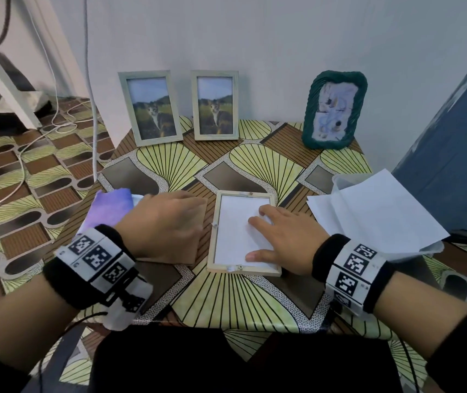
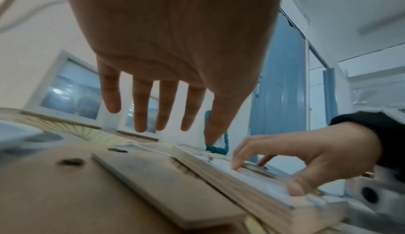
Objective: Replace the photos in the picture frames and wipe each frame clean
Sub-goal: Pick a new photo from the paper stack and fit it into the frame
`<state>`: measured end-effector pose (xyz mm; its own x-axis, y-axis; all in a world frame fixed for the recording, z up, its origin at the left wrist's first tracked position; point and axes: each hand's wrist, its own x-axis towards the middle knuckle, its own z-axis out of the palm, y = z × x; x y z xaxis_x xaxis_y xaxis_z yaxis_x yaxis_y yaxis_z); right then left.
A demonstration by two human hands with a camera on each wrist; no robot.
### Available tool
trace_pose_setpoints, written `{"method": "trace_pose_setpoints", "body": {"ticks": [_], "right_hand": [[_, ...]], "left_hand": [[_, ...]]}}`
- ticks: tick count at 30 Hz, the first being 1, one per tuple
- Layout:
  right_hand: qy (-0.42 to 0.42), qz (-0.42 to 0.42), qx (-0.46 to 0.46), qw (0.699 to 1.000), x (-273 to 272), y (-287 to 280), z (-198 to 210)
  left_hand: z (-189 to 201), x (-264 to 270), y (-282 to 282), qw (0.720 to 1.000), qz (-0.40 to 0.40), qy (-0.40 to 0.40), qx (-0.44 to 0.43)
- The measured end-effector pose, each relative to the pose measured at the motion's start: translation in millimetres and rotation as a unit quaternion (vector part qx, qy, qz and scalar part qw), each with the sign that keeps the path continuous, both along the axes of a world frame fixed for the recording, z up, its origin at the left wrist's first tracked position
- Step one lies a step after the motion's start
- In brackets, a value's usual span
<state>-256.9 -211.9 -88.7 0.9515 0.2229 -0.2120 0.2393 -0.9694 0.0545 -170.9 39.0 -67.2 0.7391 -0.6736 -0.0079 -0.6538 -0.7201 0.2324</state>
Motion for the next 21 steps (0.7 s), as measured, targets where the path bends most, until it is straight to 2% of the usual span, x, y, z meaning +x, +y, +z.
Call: {"method": "trace_pose_setpoints", "body": {"ticks": [2, 5, 9, 15, 21], "right_hand": [[0.001, 0.004, -0.001, 1.0, 0.7, -0.7, 0.6], [0.01, 0.015, -0.006, 1.0, 3.1, -1.8, 4.5], [0.011, 0.014, 0.028, 0.999, 4.4, -7.8, 11.8], [0.005, -0.017, 0.041, 0.999, -2.2, -16.2, 11.4], [0.002, -0.025, 0.038, 0.999, -4.9, -17.6, 7.8]], "left_hand": [[-1.3, 2.2, 11.9, 0.998, 0.022, 0.022, 0.061], [-14.0, -5.5, 19.6, 0.991, 0.01, 0.029, 0.131], [-19.4, -7.1, 21.5, 0.992, 0.012, 0.015, 0.124], [-12.7, 1.3, 22.0, 0.998, 0.03, -0.025, 0.039], [-11.7, -0.7, 26.2, 0.987, -0.009, 0.046, 0.154]]}}
